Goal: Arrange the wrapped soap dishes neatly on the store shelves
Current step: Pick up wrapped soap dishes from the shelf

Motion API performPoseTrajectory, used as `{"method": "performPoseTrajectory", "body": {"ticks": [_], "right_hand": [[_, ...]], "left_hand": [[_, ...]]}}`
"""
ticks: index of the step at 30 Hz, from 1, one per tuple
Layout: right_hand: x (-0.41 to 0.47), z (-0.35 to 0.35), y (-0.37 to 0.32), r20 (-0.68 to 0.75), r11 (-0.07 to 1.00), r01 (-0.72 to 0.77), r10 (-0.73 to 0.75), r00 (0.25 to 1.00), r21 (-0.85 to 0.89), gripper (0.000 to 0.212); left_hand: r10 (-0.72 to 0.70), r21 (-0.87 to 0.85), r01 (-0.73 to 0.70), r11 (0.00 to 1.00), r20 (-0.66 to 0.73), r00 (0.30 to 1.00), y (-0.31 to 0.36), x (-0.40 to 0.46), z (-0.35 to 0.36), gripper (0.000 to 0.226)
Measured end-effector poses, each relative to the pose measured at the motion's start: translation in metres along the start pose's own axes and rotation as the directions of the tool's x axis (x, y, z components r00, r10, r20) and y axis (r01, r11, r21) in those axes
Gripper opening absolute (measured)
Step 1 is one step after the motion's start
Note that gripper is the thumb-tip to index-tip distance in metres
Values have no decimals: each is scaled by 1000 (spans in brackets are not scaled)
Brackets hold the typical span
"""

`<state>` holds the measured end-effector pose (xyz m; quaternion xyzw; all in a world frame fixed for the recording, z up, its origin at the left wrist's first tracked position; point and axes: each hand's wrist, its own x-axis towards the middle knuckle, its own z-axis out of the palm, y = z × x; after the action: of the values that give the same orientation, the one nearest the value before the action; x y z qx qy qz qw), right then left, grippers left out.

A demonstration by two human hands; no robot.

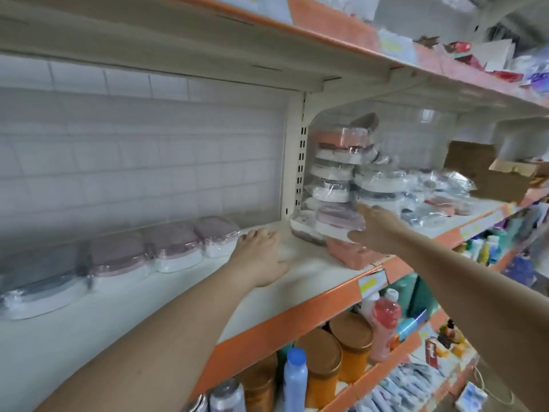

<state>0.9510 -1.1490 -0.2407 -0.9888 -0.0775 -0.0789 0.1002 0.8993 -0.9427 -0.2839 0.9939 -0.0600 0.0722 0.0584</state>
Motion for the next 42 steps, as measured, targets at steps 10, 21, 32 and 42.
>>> {"method": "performPoseTrajectory", "body": {"ticks": [10,21,32,42], "right_hand": [[81,25,30,149,998,14,-4,989,-64,89],[97,-1,-69,44,902,363,-383,923,232,78],[94,76,-203,11,704,422,-521,854,572,66],[39,114,-316,-40,777,547,-565,824,311,80]], "left_hand": [[-172,54,173,983,-27,985,-55,54,16,60],[-335,37,340,940,-103,937,-87,66,19,55],[-598,61,626,777,-238,766,-143,-6,1,77],[-680,115,725,679,-274,680,-195,-86,-20,67]]}}
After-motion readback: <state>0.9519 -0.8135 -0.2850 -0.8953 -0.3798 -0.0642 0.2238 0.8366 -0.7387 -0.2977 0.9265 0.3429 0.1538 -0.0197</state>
